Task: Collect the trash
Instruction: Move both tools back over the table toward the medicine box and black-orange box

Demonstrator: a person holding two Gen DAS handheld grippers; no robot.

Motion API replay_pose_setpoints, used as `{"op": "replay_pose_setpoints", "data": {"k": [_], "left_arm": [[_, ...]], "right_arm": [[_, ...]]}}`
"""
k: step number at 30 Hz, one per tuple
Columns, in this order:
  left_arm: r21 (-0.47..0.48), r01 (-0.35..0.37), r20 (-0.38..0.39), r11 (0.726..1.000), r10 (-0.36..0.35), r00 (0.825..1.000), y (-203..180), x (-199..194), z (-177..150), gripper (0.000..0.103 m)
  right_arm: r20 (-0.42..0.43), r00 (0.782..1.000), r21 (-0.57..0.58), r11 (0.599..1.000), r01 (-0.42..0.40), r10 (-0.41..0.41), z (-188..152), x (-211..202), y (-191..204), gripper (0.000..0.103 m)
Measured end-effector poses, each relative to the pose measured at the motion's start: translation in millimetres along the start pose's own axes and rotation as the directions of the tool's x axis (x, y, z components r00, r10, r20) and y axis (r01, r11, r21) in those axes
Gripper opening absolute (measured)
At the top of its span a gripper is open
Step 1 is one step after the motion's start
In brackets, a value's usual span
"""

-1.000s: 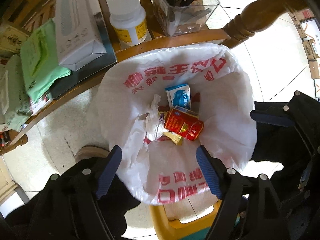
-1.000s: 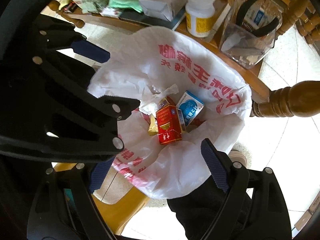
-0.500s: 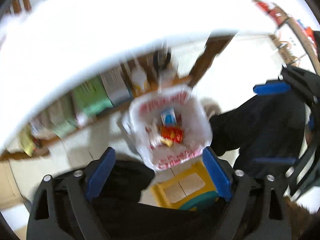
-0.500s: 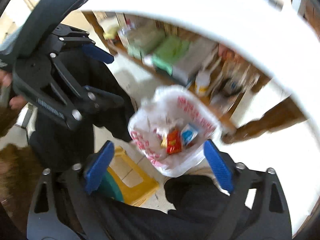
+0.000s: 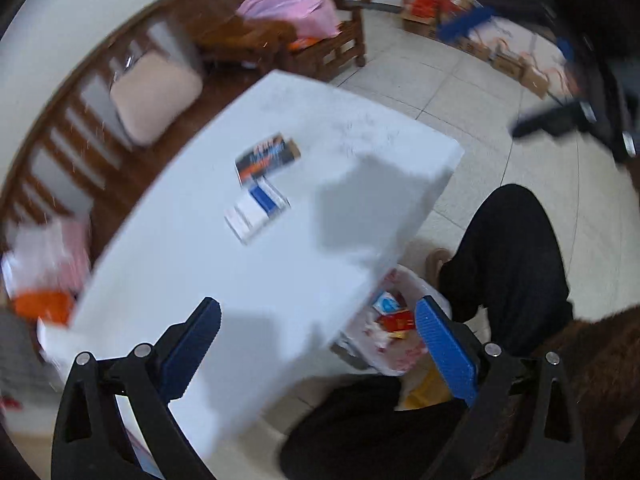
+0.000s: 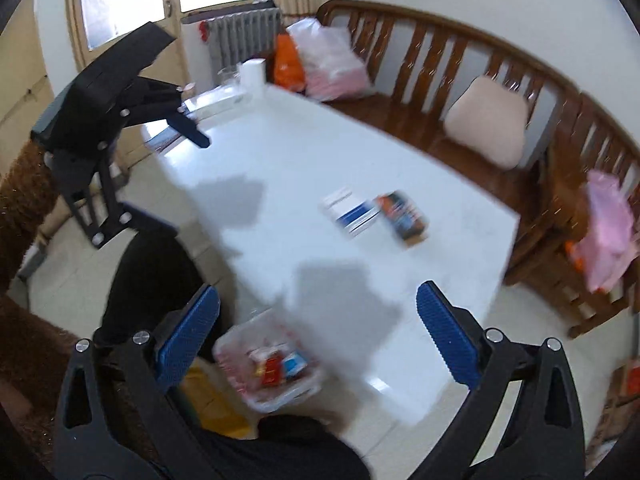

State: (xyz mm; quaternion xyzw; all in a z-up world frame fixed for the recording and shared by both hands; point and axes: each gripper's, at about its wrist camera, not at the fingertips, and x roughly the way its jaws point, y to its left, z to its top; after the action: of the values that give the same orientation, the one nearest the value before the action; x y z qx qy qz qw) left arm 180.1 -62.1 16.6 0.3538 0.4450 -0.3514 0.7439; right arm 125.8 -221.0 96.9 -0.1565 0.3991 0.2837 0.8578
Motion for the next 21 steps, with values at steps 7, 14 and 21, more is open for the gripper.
{"op": "replay_pose_setpoints", "data": {"k": [7, 14, 21], "left_arm": [[0.173, -0.002, -0.034, 0.985, 0.008, 0.999, 11.3, 16.9, 30.9, 0.095], [0.24, 0.06, -0.068, 0.969, -0.044, 0.997, 29.5, 51.9, 48.3, 0.095], [0.256, 0.13, -0.12, 0.958, -0.102, 0.988, 47.3, 100.5, 59.5, 0.095]], "right_arm": [[0.007, 1.0, -0.019, 1.0, 0.001, -0.001, 34.8, 10.4, -28.8, 0.097], [-0.054, 0.999, -0.048, 0.999, -0.011, 0.009, 56.8, 50.9, -42.8, 0.097], [-0.112, 0.993, -0.077, 0.996, -0.042, 0.033, 66.5, 95.0, -59.0, 0.097]]}}
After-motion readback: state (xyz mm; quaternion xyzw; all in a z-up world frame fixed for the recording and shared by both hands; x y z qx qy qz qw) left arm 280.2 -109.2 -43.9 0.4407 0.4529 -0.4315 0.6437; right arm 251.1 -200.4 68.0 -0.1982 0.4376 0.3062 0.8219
